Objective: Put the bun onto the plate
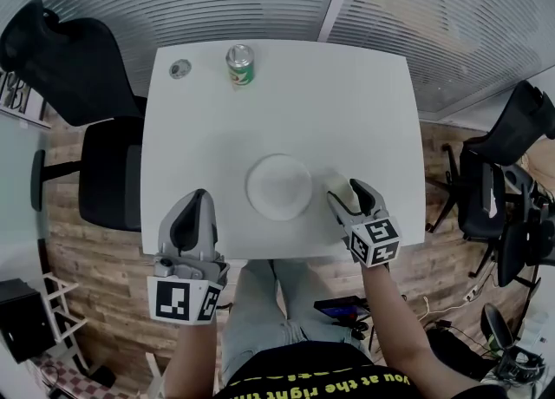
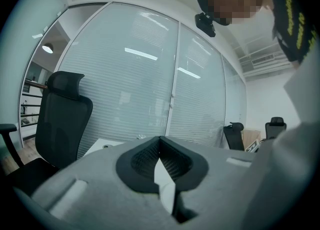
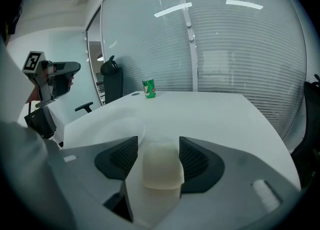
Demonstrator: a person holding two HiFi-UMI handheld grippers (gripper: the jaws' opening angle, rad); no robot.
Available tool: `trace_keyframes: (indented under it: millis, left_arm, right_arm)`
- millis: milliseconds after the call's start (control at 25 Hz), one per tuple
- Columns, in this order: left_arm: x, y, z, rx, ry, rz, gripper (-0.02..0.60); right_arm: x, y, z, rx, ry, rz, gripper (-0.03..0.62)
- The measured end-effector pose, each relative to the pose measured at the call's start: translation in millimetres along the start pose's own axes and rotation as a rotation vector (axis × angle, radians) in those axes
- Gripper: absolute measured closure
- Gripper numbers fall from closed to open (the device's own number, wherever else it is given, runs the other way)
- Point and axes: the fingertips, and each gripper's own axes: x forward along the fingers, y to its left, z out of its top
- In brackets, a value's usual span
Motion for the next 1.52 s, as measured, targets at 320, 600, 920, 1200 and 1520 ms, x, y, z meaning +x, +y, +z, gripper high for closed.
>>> trace_keyframes:
  millis: [320, 600, 920, 1200, 1520]
  left_arm:
    - [-4, 4, -1, 0.002, 0.003, 0.008, 0.581]
    - [-5, 5, -1, 0.001, 0.006, 0.008, 0.581]
    - [-5, 7, -4, -0.002, 0.006, 0.016, 0.581]
    - [-2, 9, -6, -0.008, 0.011, 0.018, 0.581]
    - [-2, 10, -5, -0.008, 0.005, 0.023, 0.581]
  right_arm:
    - [11, -5, -14, -0.002, 0.048, -0.018, 0.296]
    - [19, -5, -23, -0.053, 0.096, -0.046, 0.275]
    - [24, -6, -35, -0.086, 0.146, -0.057, 0.263]
    - [26, -6, -35, -0.094, 0.159, -0.06, 0.264]
    - [24, -7, -34, -0.078, 0.152, -0.06, 0.266]
